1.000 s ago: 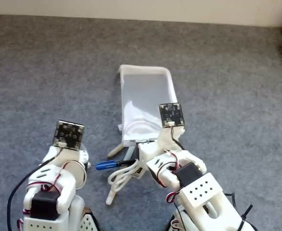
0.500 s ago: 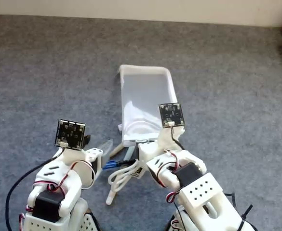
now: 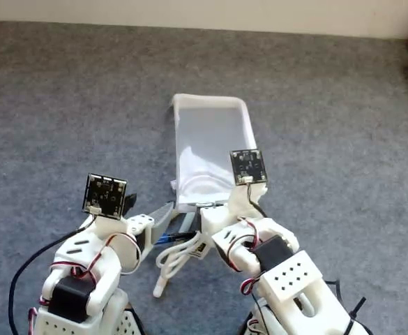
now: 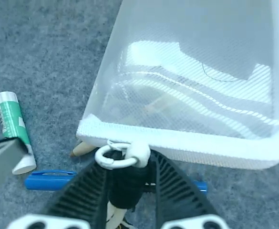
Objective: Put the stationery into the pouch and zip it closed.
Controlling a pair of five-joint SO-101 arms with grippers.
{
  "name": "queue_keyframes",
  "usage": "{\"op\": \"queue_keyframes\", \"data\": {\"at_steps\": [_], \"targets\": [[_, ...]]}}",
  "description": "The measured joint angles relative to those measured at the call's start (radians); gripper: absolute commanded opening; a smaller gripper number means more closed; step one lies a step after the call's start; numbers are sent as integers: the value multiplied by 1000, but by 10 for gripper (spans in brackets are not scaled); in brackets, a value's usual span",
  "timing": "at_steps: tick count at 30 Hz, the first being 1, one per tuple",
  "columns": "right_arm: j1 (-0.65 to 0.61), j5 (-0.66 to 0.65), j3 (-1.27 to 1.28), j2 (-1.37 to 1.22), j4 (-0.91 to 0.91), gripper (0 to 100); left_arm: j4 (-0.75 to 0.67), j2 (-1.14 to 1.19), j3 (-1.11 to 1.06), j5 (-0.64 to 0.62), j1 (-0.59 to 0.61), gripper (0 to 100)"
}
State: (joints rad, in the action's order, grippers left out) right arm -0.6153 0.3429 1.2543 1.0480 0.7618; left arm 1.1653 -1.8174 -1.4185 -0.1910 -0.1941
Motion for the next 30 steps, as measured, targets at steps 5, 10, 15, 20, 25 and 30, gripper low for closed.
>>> {"op": "queue_keyframes", "data": {"at_steps": [5,10,15,20,25,30], "targets": [[0,0,-8,0,0,5,-118,6,-75,31,2,263],[0,0,-48,3,0,5,-144,6,-75,34,5,263],[0,0,-75,3,0,5,-146,6,-75,35,11,263],[0,0,-75,3,0,5,-196,6,-83,40,12,264],[0,0,-75,3,0,5,-273,6,-150,43,12,264],[0,0,-75,3,0,5,-273,6,-155,109,11,263]]}}
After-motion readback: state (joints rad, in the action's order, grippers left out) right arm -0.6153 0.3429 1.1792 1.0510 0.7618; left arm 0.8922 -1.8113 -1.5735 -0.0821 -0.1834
